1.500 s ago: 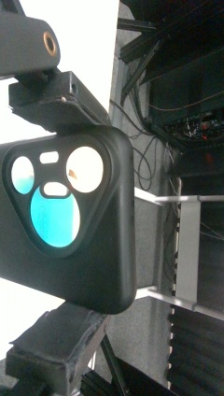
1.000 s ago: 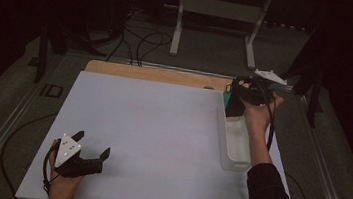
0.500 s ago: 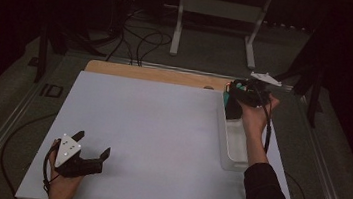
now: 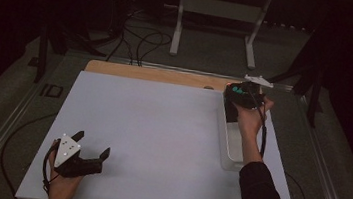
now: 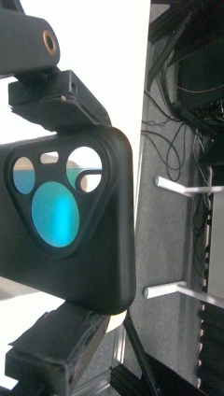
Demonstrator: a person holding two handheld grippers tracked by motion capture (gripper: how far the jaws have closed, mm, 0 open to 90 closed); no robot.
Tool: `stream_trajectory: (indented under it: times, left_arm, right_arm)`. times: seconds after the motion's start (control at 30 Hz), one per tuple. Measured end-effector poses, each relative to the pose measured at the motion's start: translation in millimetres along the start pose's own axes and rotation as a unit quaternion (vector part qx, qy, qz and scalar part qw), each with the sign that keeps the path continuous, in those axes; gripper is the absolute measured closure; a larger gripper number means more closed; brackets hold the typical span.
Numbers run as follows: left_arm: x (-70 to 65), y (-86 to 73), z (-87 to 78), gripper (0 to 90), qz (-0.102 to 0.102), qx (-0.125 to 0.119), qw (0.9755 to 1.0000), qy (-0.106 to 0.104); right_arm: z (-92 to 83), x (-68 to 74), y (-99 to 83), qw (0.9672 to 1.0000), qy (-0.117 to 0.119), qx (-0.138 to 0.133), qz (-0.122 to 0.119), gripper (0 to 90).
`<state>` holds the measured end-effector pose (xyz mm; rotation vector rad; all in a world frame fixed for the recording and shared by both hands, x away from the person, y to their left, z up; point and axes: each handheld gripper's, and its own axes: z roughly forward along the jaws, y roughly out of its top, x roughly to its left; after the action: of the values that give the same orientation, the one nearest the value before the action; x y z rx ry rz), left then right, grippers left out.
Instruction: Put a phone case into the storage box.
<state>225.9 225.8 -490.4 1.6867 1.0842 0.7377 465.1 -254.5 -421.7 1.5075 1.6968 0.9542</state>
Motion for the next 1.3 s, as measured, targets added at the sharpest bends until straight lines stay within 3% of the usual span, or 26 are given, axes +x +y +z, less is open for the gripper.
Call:
stream_trajectory:
  times: [0.47, 0.7, 1.03, 1.13, 1.3]
  left_arm:
    - [0.3, -0.1, -0.2, 0.0, -0.002, 0.000, 1.0000, -0.001]
    - [0.3, -0.2, -0.2, 0.0, -0.002, 0.000, 1.0000, 0.000]
    - [0.2, -0.2, -0.3, 0.0, -0.002, 0.000, 1.0000, 0.000]
    - [0.1, -0.2, -0.3, 0.0, -0.002, 0.000, 1.0000, 0.000]
    - [0.4, -0.2, -0.4, 0.0, -0.003, 0.000, 1.0000, 0.000]
  right_arm:
    - [10.6, 1.2, -5.2, 0.9999, -0.012, 0.006, -0.003, 13.1]
    - [11.5, -1.6, -5.1, 0.9998, -0.013, 0.004, 0.014, 12.6]
    - [11.7, -1.4, -5.5, 0.9999, -0.010, 0.005, 0.012, 10.2]
    - [13.4, -1.9, -6.1, 0.9997, -0.002, 0.012, 0.023, 8.8]
    - [13.3, -1.5, -5.9, 0.9997, 0.006, 0.012, 0.019, 8.3]
